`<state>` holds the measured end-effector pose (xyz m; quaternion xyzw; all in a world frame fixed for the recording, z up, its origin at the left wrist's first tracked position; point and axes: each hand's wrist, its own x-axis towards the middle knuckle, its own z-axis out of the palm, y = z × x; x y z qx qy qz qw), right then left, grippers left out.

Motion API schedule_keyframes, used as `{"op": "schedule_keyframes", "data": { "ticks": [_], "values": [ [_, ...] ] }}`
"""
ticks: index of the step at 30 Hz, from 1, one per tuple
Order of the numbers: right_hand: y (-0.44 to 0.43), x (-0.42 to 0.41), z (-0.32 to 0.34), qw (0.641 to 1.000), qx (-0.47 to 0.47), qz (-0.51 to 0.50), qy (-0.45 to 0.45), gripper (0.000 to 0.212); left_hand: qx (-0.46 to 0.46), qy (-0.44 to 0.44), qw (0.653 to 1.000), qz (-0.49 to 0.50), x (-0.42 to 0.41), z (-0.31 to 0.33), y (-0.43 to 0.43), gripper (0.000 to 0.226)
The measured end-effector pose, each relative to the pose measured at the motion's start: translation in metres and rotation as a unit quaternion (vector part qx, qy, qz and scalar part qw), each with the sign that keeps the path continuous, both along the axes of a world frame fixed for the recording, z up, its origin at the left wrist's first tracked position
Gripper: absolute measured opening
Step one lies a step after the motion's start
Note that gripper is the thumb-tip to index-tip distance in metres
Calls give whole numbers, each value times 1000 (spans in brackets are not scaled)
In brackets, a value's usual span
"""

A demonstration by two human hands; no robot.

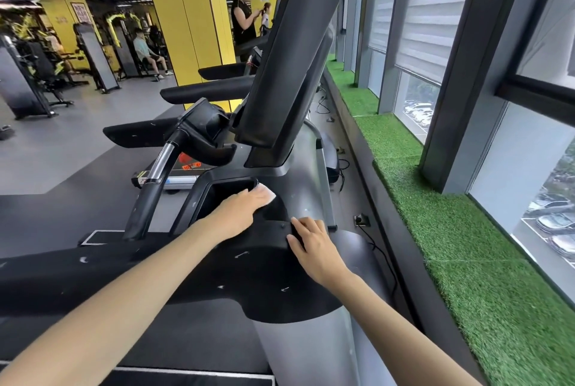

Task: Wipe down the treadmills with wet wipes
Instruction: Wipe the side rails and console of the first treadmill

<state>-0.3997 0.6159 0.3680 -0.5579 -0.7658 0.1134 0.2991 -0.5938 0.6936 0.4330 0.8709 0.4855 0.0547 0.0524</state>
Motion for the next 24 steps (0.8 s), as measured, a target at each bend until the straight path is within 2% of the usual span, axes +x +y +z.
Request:
{"op": "schedule_keyframes", "data": {
  "ticks": [3,7,12,14,16,18,20,22,24],
  "values": [
    [-4,0,-2,999,-26,-14,40,52,-60,3,997,-51,-6,-11,2,79],
    [-7,-2,-4,997,-34,-28,71,55,14,-1,998,54,-6,5,10,76],
    [-5,-1,-6,996,-36,-28,74,57,-77,8,995,-63,-4,-19,8,79],
    [-4,-1,-8,996,-37,-32,78,57,-48,-10,999,-8,-10,-8,15,85],
    [-4,-1,-9,994,-42,-43,86,58,-13,-24,998,50,-6,1,12,81],
    [-3,-1,-10,993,-54,-55,85,61,-19,-19,1000,9,-1,-1,4,78],
    [-2,0,-10,993,-62,-60,82,64,-69,-14,997,-35,-4,-11,-3,81],
    [-2,1,-9,993,-60,-62,81,65,-61,-16,998,-12,-11,-7,0,84],
    [-3,0,-10,993,-60,-63,84,65,-8,-19,999,38,-12,5,4,77]
  ]
}}
